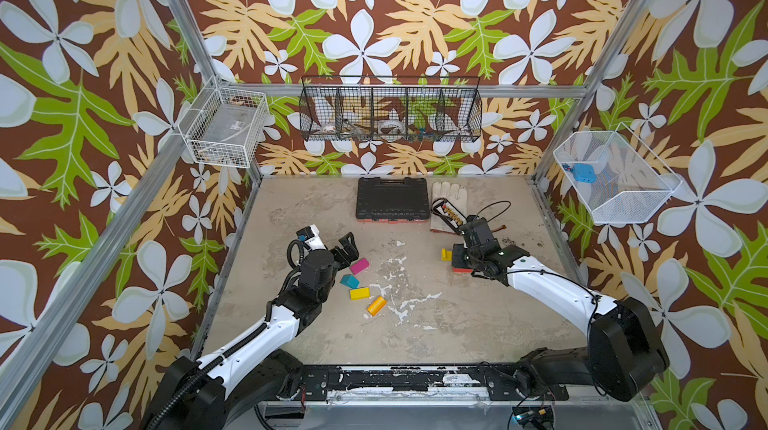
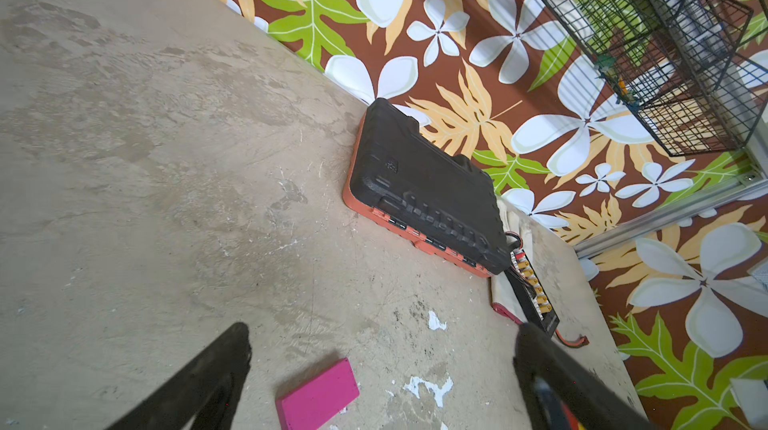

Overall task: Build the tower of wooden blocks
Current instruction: 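Lower the yellow arch onto the red arch and open the right gripper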

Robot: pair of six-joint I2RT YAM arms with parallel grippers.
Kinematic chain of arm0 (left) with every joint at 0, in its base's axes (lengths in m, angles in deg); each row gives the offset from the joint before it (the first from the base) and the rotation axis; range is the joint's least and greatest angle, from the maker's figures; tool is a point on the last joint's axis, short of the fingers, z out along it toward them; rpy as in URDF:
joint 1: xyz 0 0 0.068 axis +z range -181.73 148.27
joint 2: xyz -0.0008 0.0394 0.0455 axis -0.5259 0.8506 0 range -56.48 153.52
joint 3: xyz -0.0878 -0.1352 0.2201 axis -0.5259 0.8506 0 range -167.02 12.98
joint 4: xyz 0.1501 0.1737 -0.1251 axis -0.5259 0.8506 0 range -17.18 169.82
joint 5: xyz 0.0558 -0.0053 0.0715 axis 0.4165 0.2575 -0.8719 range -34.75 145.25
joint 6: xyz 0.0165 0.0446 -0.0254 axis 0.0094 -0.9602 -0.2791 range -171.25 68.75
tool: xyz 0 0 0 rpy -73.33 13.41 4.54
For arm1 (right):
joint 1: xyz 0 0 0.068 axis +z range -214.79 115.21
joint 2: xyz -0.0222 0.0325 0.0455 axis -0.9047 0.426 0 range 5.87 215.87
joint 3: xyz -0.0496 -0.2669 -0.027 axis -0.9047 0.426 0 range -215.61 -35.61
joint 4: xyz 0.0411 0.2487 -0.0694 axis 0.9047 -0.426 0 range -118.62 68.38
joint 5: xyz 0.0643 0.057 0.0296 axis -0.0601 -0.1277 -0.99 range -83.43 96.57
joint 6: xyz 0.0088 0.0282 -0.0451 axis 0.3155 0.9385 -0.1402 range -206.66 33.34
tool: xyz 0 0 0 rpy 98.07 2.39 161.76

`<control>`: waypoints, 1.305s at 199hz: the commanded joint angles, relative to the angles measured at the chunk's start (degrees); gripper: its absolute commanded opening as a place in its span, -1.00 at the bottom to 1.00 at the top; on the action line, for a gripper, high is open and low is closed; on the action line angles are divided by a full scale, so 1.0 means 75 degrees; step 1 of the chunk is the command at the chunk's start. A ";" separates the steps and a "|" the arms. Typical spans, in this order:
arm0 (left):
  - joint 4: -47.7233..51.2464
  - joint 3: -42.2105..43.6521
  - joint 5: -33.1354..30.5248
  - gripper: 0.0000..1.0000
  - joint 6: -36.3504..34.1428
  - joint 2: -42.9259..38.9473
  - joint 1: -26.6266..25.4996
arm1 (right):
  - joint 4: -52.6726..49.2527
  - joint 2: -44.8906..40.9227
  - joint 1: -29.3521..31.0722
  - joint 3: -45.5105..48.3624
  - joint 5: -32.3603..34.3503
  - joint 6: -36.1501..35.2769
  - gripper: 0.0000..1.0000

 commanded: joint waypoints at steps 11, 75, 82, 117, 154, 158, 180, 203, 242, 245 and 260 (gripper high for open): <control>-0.0166 -0.0101 0.0233 0.99 -0.0162 0.0087 0.0008 | 0.0158 0.0035 0.0008 -0.0006 0.0095 0.0003 -1.00; -0.0176 -0.0133 0.0298 0.99 -0.0174 0.0163 0.0008 | 0.0210 0.0153 0.0011 0.0030 0.0060 0.0050 -1.00; -0.0176 -0.0131 0.0301 0.99 -0.0174 0.0173 0.0008 | 0.0208 0.0161 0.0009 0.0025 0.0060 0.0062 -1.00; -0.0176 -0.0148 0.0324 0.99 -0.0174 0.0205 0.0008 | 0.0213 0.0240 0.0016 0.0043 0.0068 0.0092 -1.00; -0.0147 -0.0172 0.0323 1.00 -0.0186 0.0216 0.0008 | 0.0098 0.0003 0.0011 0.0214 0.0374 0.0252 -1.00; -0.0146 -0.0172 0.0326 0.99 -0.0186 0.0210 0.0008 | 0.0099 -0.0068 0.0009 0.0252 0.0382 0.0261 -1.00; -0.0141 -0.0172 0.0315 1.00 -0.0176 0.0198 0.0008 | 0.0030 -0.0382 0.0015 0.0449 0.0469 0.0284 -1.00; -0.0141 -0.0172 0.0312 0.99 -0.0174 0.0209 0.0008 | 0.0017 -0.0551 -0.0010 0.0617 0.0605 0.0205 -1.00; -0.0129 -0.0172 0.0327 1.00 -0.0174 0.0198 0.0008 | 0.0208 -0.0506 -0.0452 0.0910 0.0192 0.0133 -1.00; -0.0129 -0.0172 0.0324 0.99 -0.0174 0.0198 0.0011 | 0.0230 -0.0513 -0.0493 0.0932 0.0164 0.0128 -1.00; -0.0129 -0.0172 0.0314 1.00 -0.0175 0.0186 0.0008 | 0.0335 -0.0505 -0.0660 0.1043 0.0021 0.0102 -1.00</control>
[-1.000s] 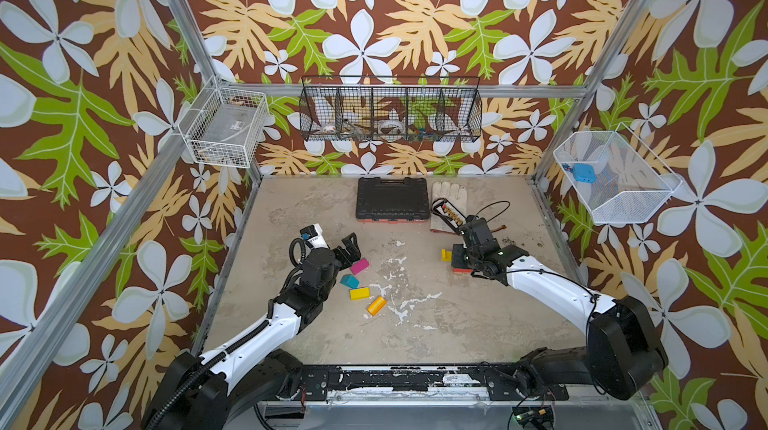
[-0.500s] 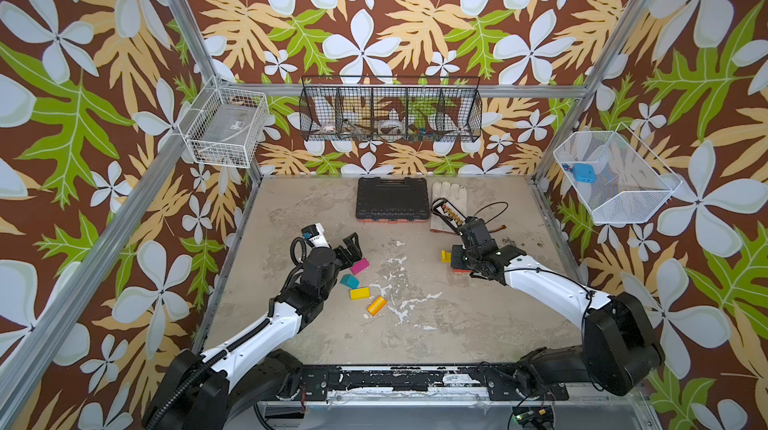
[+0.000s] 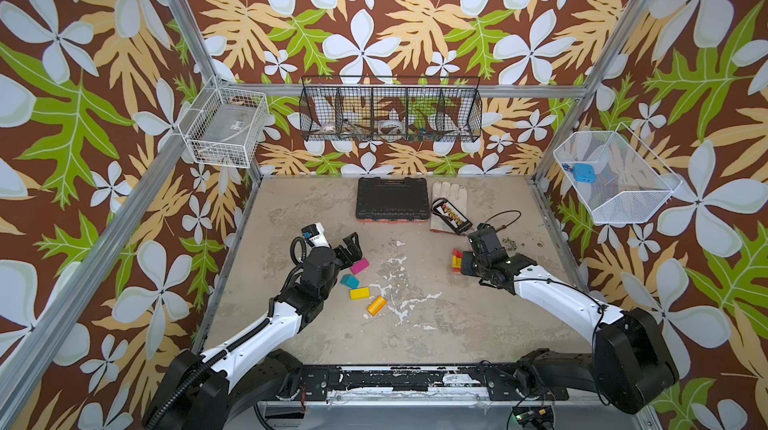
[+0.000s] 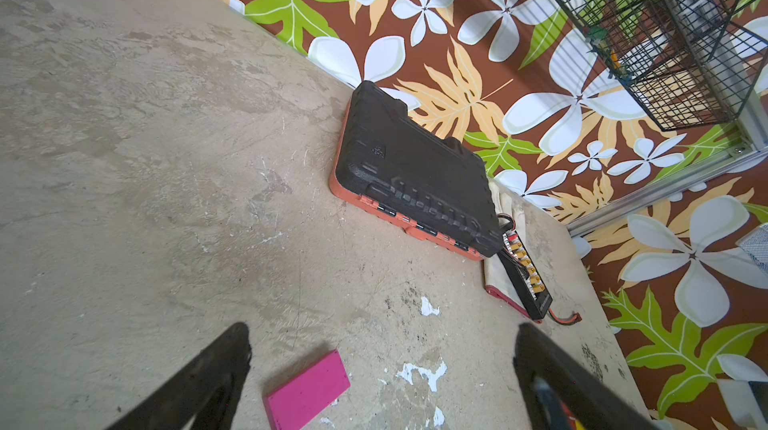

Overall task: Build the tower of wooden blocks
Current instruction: 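Lower the yellow arch onto the red arch and open the right gripper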

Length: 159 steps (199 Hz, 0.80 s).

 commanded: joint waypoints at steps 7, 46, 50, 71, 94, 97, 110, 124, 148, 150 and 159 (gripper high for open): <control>-0.0112 -0.0052 -0.0029 1.00 -0.0038 -0.0015 0.0008 | 0.0292 0.0022 -0.0264 0.0163 -0.0294 -0.0083 -1.00; -0.0112 -0.0064 -0.0029 0.99 -0.0049 0.0029 0.0008 | 0.0407 0.0104 -0.0453 0.0258 -0.0500 -0.0118 -1.00; -0.0112 -0.0064 -0.0036 1.00 -0.0049 0.0032 0.0012 | 0.0419 0.0112 -0.0447 0.0261 -0.0518 -0.0119 -1.00; -0.0113 -0.0064 -0.0029 0.99 -0.0049 0.0045 0.0009 | 0.0460 0.0143 -0.0455 0.0267 -0.0560 -0.0119 -1.00; -0.0123 -0.0064 -0.0035 0.99 -0.0049 0.0068 0.0008 | 0.0463 0.0193 -0.0457 0.0273 -0.0571 -0.0119 -1.00; -0.0123 -0.0064 -0.0031 1.00 -0.0049 0.0067 0.0008 | 0.0463 0.0190 -0.0454 0.0273 -0.0572 -0.0119 -1.00; -0.0123 -0.0076 -0.0017 0.99 -0.0049 0.0073 0.0008 | 0.0469 0.0217 -0.0452 0.0272 -0.0572 -0.0130 -1.00; -0.0112 -0.0076 -0.0023 1.00 -0.0049 0.0070 0.0008 | 0.0479 0.0233 -0.0453 0.0261 -0.0572 -0.0131 -1.00; -0.0117 -0.0076 -0.0023 0.99 -0.0049 0.0078 0.0008 | 0.0508 0.0246 -0.0449 0.0232 -0.0635 -0.0131 -1.00; -0.0122 -0.0076 -0.0021 1.00 -0.0049 0.0079 0.0008 | 0.0518 0.0245 -0.0455 0.0227 -0.0649 -0.0131 -1.00; -0.0123 -0.0076 -0.0017 0.99 -0.0049 0.0079 0.0008 | 0.0539 0.0269 -0.0455 0.0215 -0.0664 -0.0143 -1.00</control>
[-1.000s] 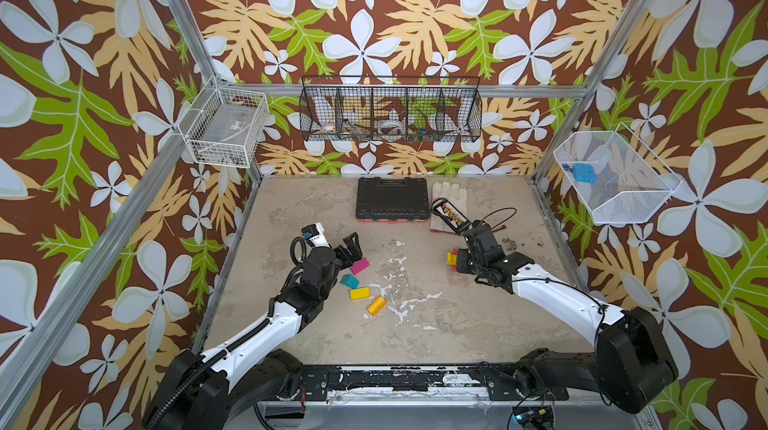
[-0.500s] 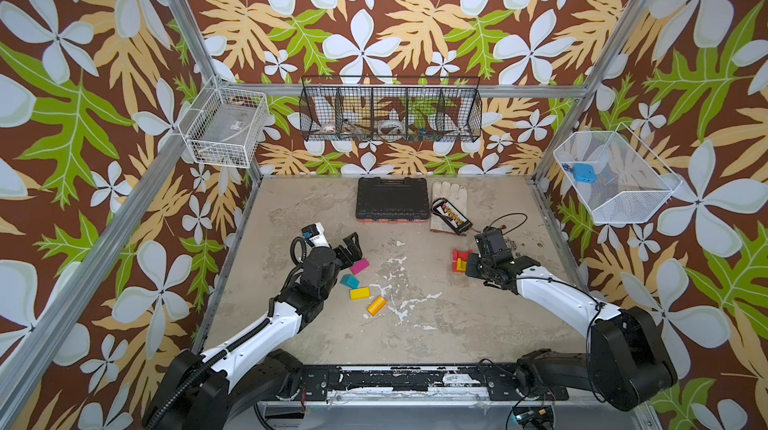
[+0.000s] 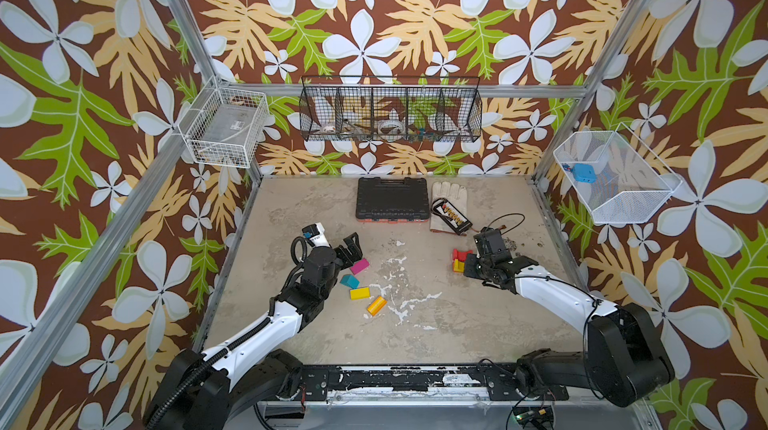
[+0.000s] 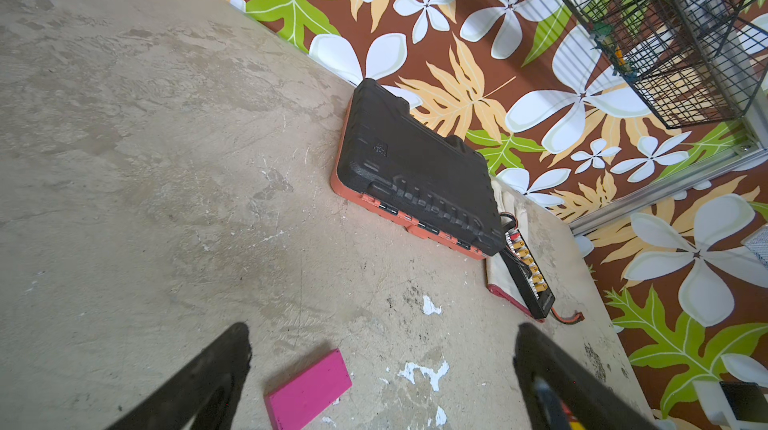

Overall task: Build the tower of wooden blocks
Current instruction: 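Lower the yellow arch onto the red arch and open the right gripper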

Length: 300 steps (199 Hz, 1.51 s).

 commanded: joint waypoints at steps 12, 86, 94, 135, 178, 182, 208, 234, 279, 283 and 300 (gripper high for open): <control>-0.0126 -0.0058 -0.0015 0.99 -0.0049 0.0018 0.0008 | 0.0177 0.0051 -0.0007 -0.0091 -0.0030 -0.0101 -1.00; -0.0115 -0.0070 0.0030 0.99 -0.0049 0.0000 0.0008 | 0.0079 0.0416 -0.0004 -0.0338 0.0126 -0.0298 -1.00; -0.0106 -0.0070 0.0030 0.99 -0.0049 -0.0020 0.0008 | 0.0062 0.0423 0.0001 -0.0338 0.0160 -0.0315 -1.00; -0.0097 -0.0070 0.0030 0.99 -0.0049 -0.0058 0.0008 | -0.0001 0.0321 -0.0001 -0.0332 0.0347 -0.0313 -0.86; -0.0093 -0.0070 0.0036 1.00 -0.0038 -0.0052 0.0008 | -0.0013 0.0264 -0.0016 -0.0303 0.0439 -0.0298 -0.56; -0.0085 -0.0070 0.0030 1.00 -0.0040 -0.0058 0.0008 | -0.0013 0.0278 -0.0009 -0.0312 0.0433 -0.0298 -0.53; -0.0091 -0.0070 0.0035 0.99 -0.0040 -0.0058 0.0008 | -0.0032 0.0330 -0.0008 -0.0337 0.0378 -0.0310 -0.34; -0.0085 -0.0070 0.0042 0.99 -0.0037 -0.0058 0.0008 | -0.0073 0.0230 -0.0019 -0.0337 0.0418 -0.0310 -0.29; -0.0080 -0.0070 0.0024 1.00 -0.0047 -0.0103 0.0008 | -0.0513 -0.0512 -0.0009 -0.0366 0.0231 -0.0310 -0.14; -0.0080 -0.0070 0.0027 0.99 -0.0049 -0.0105 0.0008 | -0.0517 -0.0608 -0.0019 -0.0326 0.0187 -0.0310 -0.13; -0.0068 -0.0070 0.0039 0.99 -0.0037 -0.0117 0.0008 | -0.0495 -0.0959 -0.0019 -0.0079 0.0076 -0.0292 -0.12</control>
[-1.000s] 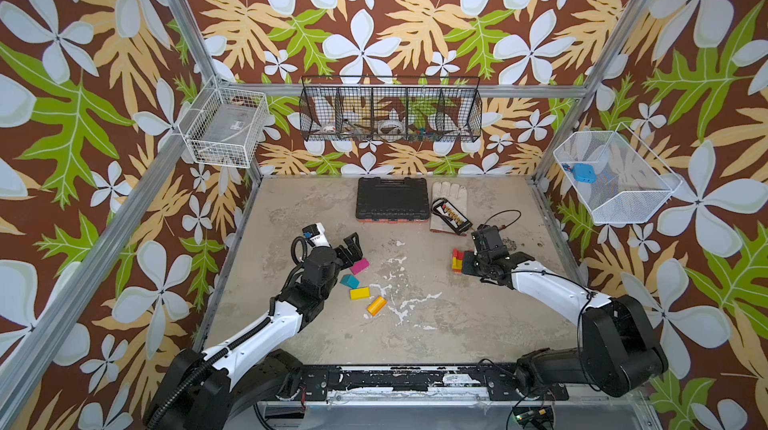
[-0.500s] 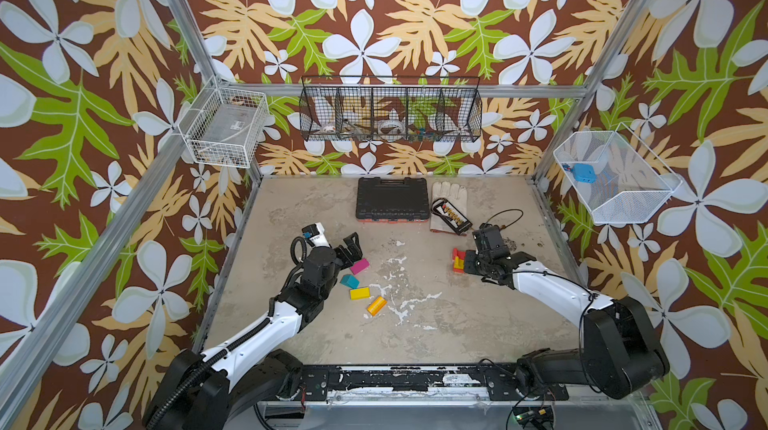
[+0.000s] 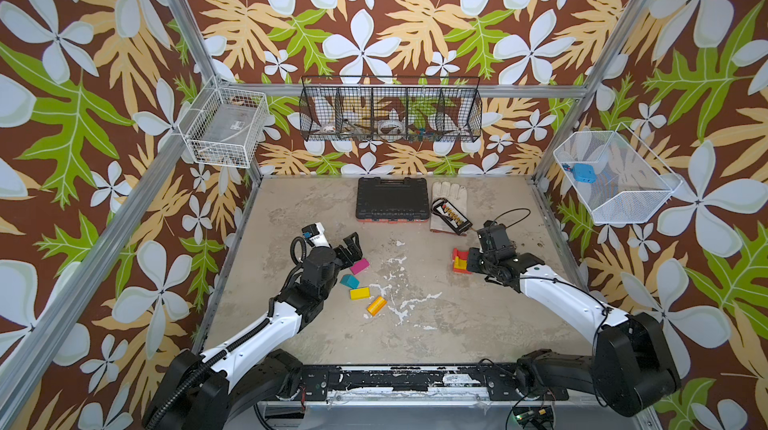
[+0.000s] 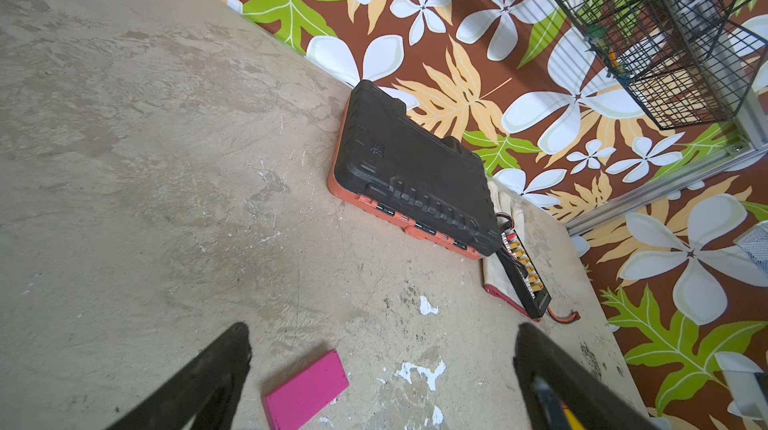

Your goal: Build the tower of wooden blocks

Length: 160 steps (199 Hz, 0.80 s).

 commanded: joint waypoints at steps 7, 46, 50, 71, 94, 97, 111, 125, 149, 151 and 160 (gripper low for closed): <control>-0.0085 -0.0070 0.0010 0.99 -0.0037 -0.0056 0.0008 | -0.0142 -0.0466 0.0017 0.0349 -0.0239 0.0016 -0.12; -0.0075 -0.0058 0.0032 0.99 -0.0026 -0.0091 0.0008 | 0.0107 -0.0713 0.0012 0.0965 -0.0271 -0.0175 -0.30; -0.0081 -0.0058 0.0036 0.99 -0.0026 -0.0097 0.0002 | 0.0119 -0.0713 0.0013 0.0997 -0.0266 -0.0192 -0.31; -0.0083 -0.0054 -0.0003 0.99 -0.0028 -0.0103 0.0005 | 0.0192 -0.0683 0.0006 0.1193 -0.0176 -0.0287 -0.32; -0.0084 -0.0047 -0.0005 0.99 -0.0037 -0.0103 0.0008 | 0.0360 -0.0576 0.0015 0.1364 -0.0184 -0.0357 -0.37; -0.0076 -0.0047 -0.0005 0.99 -0.0037 -0.0103 0.0008 | 0.0379 -0.0531 0.0015 0.1375 -0.0184 -0.0358 -0.37; -0.0075 -0.0052 -0.0011 0.99 -0.0035 -0.0085 0.0008 | 0.0411 -0.0397 0.0015 0.1367 -0.0156 -0.0370 -0.42; -0.0077 -0.0060 -0.0007 1.00 -0.0037 -0.0079 0.0008 | 0.0434 -0.0329 0.0007 0.1320 -0.0114 -0.0388 -0.44; -0.0075 -0.0059 -0.0006 1.00 -0.0037 -0.0068 0.0008 | 0.0495 -0.0288 0.0015 0.1307 -0.0105 -0.0417 -0.40; -0.0080 -0.0058 -0.0005 0.99 -0.0037 -0.0062 0.0008 | 0.0495 -0.0283 0.0006 0.1307 -0.0103 -0.0417 -0.40; -0.0080 -0.0058 -0.0008 0.99 -0.0037 -0.0068 0.0005 | 0.0492 -0.0239 0.0015 0.1296 -0.0097 -0.0417 -0.38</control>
